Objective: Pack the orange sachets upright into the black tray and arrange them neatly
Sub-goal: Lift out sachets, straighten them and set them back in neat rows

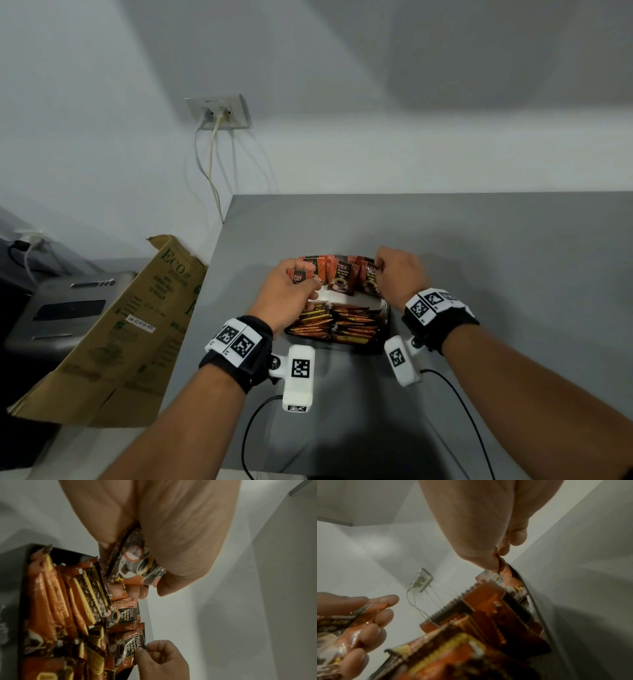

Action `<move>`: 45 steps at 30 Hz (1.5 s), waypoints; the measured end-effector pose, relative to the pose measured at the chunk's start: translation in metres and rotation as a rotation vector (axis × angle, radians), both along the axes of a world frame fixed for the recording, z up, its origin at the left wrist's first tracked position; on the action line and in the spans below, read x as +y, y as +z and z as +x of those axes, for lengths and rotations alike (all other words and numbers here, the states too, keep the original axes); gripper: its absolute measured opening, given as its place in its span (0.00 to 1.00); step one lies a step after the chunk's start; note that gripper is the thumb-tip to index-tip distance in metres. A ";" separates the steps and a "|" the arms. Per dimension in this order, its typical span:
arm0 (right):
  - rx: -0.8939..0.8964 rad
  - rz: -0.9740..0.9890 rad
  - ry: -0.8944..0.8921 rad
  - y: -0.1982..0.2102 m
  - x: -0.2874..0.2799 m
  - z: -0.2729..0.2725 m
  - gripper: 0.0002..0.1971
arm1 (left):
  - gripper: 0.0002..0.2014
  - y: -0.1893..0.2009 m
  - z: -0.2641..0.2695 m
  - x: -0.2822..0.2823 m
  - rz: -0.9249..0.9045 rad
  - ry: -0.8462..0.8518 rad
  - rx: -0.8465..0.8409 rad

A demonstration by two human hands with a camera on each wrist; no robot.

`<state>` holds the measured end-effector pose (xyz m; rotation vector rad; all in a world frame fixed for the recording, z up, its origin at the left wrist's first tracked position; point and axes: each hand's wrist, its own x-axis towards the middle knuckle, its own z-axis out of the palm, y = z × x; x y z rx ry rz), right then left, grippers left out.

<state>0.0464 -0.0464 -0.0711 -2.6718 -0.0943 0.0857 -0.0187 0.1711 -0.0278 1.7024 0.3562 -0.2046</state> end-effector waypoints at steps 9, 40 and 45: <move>-0.034 -0.015 0.066 -0.001 -0.001 -0.002 0.05 | 0.12 -0.001 -0.003 -0.001 -0.007 -0.010 0.026; 0.047 0.009 0.089 0.015 -0.006 0.011 0.09 | 0.18 0.004 -0.009 0.002 -0.003 -0.078 0.089; 0.045 -0.136 0.155 0.020 -0.011 0.013 0.09 | 0.18 0.005 -0.010 0.002 -0.010 -0.085 0.088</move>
